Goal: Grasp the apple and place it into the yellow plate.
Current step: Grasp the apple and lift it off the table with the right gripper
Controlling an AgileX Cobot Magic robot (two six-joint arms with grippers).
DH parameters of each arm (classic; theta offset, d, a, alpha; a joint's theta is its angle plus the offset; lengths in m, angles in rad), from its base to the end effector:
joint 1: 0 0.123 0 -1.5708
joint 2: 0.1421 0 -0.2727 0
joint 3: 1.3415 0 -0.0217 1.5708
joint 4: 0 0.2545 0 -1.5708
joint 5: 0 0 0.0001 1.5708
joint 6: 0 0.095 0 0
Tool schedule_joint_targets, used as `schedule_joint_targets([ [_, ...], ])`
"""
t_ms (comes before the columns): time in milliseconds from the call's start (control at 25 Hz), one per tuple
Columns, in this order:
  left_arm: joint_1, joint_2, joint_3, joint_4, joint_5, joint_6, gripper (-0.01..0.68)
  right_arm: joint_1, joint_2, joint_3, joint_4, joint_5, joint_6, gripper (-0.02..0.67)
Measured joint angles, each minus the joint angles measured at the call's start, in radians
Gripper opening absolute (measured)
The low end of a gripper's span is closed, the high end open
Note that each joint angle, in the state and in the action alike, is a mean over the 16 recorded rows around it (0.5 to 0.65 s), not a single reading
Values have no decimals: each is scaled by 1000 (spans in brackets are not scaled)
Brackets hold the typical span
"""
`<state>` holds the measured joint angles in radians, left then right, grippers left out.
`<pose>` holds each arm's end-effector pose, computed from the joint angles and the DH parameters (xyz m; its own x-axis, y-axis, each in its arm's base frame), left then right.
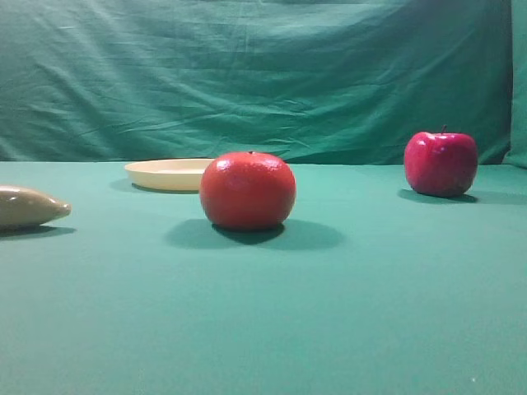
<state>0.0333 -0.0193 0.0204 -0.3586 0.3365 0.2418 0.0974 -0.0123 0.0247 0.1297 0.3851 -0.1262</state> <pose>0.0732 -0.0086 0.1783 -0.2350 -0.1053 -0.9663 0.0569 0.9909 -0.1218 0.0714 0.0116 0.1702 -0.3003 -0.0353 -0.9532 -0.1450 0.9894 0.0091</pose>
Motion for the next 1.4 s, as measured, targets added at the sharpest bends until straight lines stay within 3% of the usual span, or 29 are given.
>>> schedule_joint_targets([
  [1120,0,0,0,0,0,0,157,0,0,0,-4,-5,-8,0],
  [1400,0,0,0,0,0,0,157,0,0,2,-10,-94,-25,0],
])
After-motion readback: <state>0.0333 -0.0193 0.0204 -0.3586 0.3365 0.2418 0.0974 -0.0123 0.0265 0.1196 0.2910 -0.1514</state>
